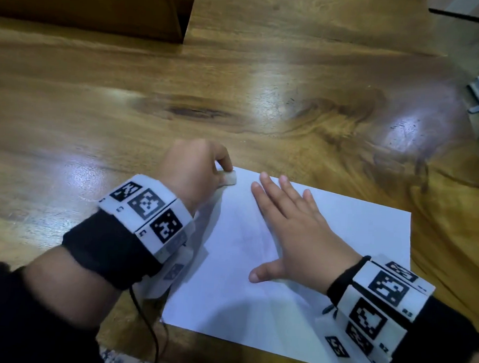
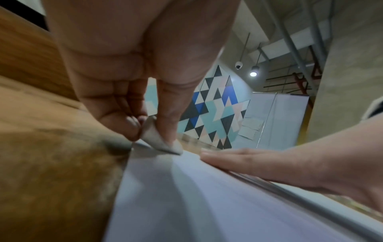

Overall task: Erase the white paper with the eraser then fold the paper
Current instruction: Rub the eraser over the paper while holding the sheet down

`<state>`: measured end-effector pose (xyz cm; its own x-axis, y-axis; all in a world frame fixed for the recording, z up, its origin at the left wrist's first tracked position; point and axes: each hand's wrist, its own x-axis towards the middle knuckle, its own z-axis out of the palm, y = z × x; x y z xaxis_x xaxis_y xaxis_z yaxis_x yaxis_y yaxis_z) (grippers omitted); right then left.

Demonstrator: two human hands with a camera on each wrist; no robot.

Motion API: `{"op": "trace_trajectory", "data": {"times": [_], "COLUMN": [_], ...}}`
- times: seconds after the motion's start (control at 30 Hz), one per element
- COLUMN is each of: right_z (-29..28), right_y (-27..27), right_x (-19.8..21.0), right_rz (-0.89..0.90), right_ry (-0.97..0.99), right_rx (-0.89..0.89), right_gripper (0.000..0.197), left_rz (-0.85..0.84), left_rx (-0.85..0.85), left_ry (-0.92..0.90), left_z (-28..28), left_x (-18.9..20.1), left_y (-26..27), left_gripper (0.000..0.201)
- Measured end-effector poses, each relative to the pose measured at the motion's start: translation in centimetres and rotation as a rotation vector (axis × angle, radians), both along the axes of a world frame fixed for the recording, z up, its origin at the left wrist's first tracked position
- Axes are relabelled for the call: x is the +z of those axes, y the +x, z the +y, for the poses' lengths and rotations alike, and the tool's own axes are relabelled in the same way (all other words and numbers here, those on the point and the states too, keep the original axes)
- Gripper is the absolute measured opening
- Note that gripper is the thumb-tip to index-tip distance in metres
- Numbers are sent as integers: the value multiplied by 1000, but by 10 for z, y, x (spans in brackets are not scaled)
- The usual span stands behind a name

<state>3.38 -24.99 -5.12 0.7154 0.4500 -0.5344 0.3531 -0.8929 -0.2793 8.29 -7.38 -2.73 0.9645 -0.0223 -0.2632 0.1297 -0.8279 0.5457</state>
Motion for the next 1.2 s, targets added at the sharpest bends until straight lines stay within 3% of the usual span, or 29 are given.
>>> {"op": "trace_trajectory", "data": {"times": [0.2,0.4,0.5,0.63,0.8,0.9,1.1,1.2], "right_z": [0,6,8,11,14,15,16,16], "right_y": [1,-1,-1,-1,7,11,13,13], "right_x": [1,3,4,7,8,7,7,8], "right_rz": [-1,-8,-9,-25,-65,-78,-81,-87], "right_ry": [12,-53,-61,-40,91,103,74,71], "right_rx": [0,10,7,41,47,30,43,44], "right_gripper": [125,130,132,131,114,118,121,121], "left_rz": [234,69,97,256,246,267,45,160], "left_rx": [-173,-95,-161,-204,-126,-97,-2,-94], "left_ry": [-18,25,103,101,39,19,4,68], "left_z": [12,4,4,15,19,19,5,6], "left_x": [5,10,7,8,6,8,6,8], "left_y": [-32,-2,-14,-26,-25,-23,1,-2], "left_gripper": [9,11,11,14,14,13,10,9]}}
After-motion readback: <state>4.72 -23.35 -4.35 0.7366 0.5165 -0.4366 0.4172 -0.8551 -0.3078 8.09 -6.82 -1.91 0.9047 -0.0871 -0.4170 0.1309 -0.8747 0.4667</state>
